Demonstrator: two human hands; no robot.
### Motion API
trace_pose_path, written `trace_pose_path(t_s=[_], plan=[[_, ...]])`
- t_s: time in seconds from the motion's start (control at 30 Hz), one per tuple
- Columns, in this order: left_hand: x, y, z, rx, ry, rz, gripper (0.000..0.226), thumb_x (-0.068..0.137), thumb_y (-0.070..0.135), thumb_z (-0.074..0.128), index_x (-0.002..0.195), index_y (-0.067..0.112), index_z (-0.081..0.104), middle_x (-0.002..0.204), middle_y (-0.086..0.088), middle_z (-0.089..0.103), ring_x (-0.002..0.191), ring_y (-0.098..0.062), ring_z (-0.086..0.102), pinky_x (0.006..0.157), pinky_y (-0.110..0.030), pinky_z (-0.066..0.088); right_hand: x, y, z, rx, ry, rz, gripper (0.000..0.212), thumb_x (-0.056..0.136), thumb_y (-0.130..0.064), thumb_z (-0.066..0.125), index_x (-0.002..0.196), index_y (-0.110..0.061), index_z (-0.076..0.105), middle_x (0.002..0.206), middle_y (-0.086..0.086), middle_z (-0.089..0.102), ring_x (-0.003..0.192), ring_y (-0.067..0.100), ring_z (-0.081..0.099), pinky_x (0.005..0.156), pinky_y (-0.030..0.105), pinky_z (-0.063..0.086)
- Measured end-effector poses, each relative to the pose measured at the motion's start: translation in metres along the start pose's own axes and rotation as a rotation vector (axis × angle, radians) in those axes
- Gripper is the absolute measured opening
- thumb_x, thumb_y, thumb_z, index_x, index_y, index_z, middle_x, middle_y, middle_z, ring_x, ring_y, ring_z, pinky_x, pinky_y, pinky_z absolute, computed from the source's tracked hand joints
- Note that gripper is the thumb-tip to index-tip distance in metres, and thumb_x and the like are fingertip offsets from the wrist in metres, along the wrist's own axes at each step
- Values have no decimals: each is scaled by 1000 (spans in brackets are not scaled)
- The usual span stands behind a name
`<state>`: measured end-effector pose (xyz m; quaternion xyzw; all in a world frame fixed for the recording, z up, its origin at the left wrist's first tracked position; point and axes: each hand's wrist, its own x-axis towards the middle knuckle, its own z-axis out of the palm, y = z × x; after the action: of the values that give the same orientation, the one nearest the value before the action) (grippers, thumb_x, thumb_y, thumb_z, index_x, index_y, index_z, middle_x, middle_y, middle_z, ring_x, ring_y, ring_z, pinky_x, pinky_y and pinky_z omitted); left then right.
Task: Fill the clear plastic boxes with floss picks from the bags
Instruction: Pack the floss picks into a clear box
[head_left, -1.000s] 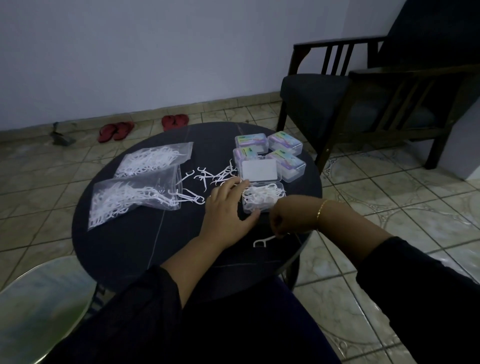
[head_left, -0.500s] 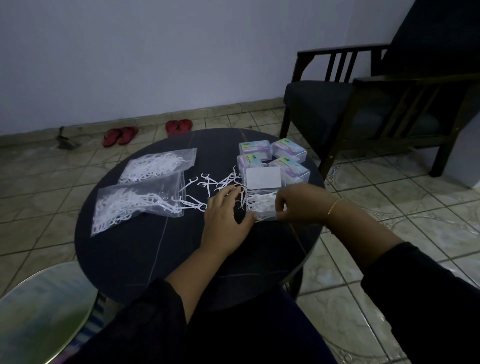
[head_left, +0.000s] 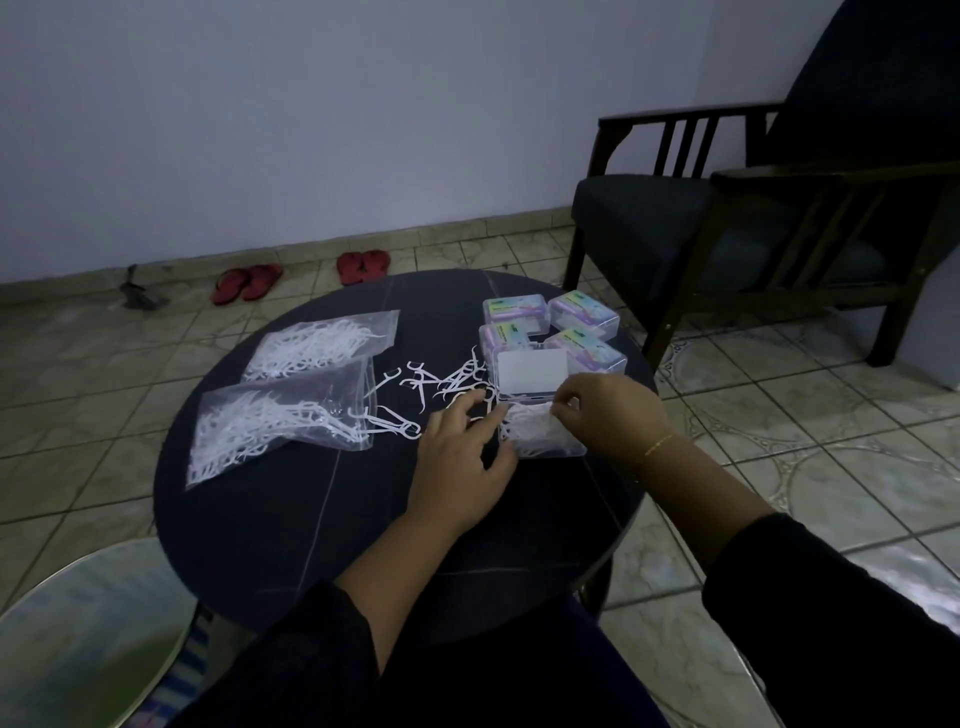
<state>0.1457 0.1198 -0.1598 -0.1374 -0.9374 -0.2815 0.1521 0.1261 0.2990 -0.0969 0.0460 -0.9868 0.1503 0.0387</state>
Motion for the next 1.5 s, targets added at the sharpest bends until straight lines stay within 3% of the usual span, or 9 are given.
trace_pose_path(t_s=[0.17,0.33,0.5,0.73,1.07,1.17,1.27,1.37,1.5], plan=[[0,2,-1,3,1,-7,55,84,48,39,134,30,53,143,4,41,122,-19,37,106,-35,32,-7,15,4,243,197,120,20,93,-25,54,104,-18,70,105,3,62,92,15,58,84,30,50],[0,2,0,25,-17,-5,64,82,54,29,136,28,52,142,4,42,120,-19,38,105,-34,34,-12,19,11,353,90,156,25,95,-19,51,113,-13,68,113,7,63,91,13,56,78,21,40],[1,3,-2,21,-5,18,63,89,44,49,146,22,35,147,6,36,128,-16,32,108,-30,26,-17,17,8,534,64,194,29,94,-19,55,121,-11,62,102,2,65,84,8,53,79,21,41],[14,19,0,125,-29,115,77,73,69,35,136,29,50,142,16,44,122,-10,34,92,-25,21,-18,17,2,519,-49,97,23,93,-28,57,108,-14,68,84,-6,62,72,-1,54,58,13,36],[26,26,9,187,16,93,69,77,67,32,118,23,67,121,11,62,108,-18,48,82,-30,28,-17,18,2,450,-61,-14,28,93,-26,56,117,-14,66,95,-4,66,75,-3,55,62,10,35],[28,29,13,233,60,86,66,82,65,31,113,21,70,117,9,66,105,-21,53,80,-34,34,-19,19,4,407,-46,1,33,93,-28,56,124,-19,61,97,-6,56,79,0,51,66,13,36],[27,38,14,271,23,51,71,84,61,19,123,22,63,129,10,60,115,-20,48,87,-37,32,-19,19,6,394,-9,43,34,95,-25,54,129,-23,57,116,3,53,94,7,50,81,19,38],[25,46,14,291,-50,-3,76,85,57,5,139,24,47,142,8,48,131,-16,36,96,-38,25,-19,17,7,372,31,70,32,97,-21,51,127,-21,59,119,5,54,103,13,52,86,18,35],[22,45,15,252,-109,-8,58,96,46,23,148,22,29,153,7,32,138,-14,22,101,-37,18,-18,15,7,375,26,96,31,97,-21,50,126,-18,60,120,6,56,104,13,52,85,17,34]])
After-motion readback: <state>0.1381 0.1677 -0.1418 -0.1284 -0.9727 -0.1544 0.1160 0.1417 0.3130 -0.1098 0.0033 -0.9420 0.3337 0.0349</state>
